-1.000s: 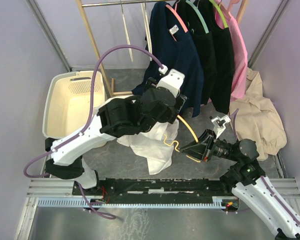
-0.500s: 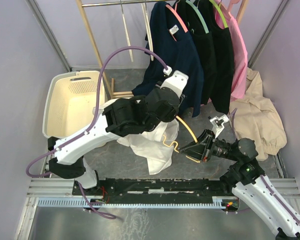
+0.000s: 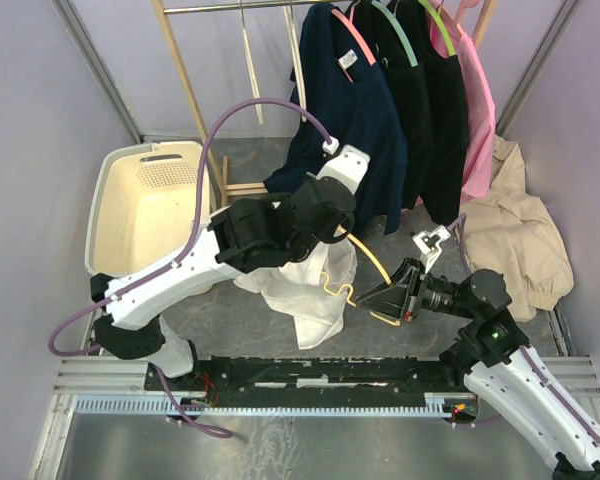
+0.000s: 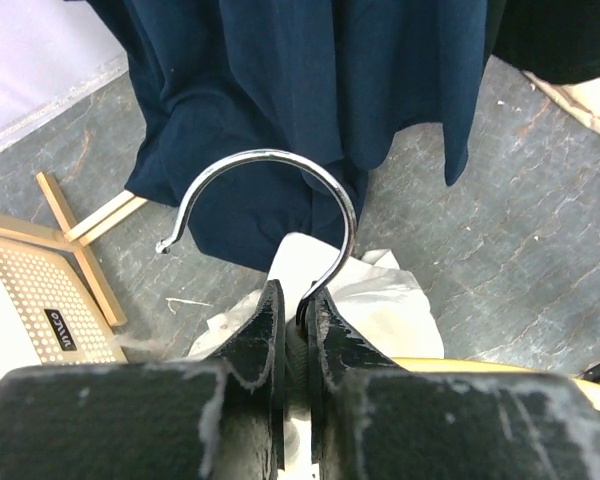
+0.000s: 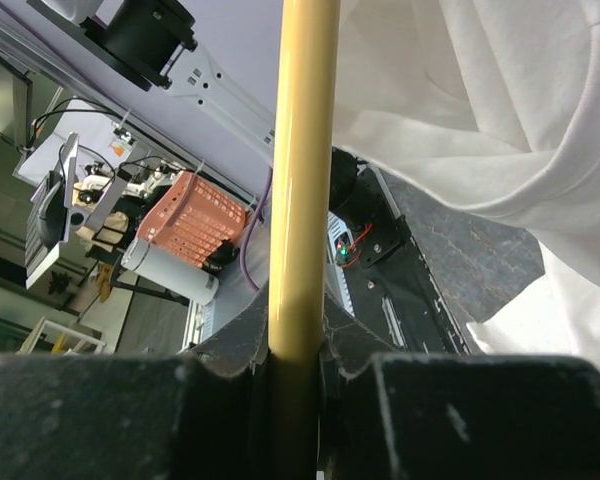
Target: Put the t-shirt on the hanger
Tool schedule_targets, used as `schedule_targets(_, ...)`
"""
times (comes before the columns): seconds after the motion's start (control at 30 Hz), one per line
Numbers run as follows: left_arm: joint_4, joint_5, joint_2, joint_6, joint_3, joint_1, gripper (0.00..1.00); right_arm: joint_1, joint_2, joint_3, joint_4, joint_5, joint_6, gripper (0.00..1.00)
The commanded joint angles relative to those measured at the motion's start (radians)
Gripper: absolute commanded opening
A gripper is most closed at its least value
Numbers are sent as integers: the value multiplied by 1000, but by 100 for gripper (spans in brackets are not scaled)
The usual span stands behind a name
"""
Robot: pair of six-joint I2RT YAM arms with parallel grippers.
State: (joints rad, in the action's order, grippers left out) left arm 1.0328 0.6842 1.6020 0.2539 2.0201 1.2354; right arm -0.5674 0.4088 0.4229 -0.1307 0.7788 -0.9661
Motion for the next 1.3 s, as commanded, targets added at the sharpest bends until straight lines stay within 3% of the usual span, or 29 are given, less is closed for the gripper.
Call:
schedule_targets(0.0,-118,-104,-67,36,-134,15,3,-1,-13,97,-117,-35,48,3)
schedule_targets(0.4,-275,-100,-292,46,-480,3,3,-1,-6,117,141,-101,96,48)
schedule_targets(0.6,-318,-103,-359,56,-582,-8,3,-1,-14,208,421,-207,160,61)
schedule_targets(0.77,-347,-104,-425,48,-642,-10,3,0,96,407,789,-422,225,56)
schedule_targets(0.87,-375,-137,-471,41,-664,-11,3,-1,177,464,888,-462,263,58)
schedule_targets(1.07,-403,-136,-494,19,-660,-13,3,-3,280,434,810,-343,233,56)
schedule_targets(1.27,-425,-133,-477,-3,-650,-19,3,-50,330,402,690,-332,179,56)
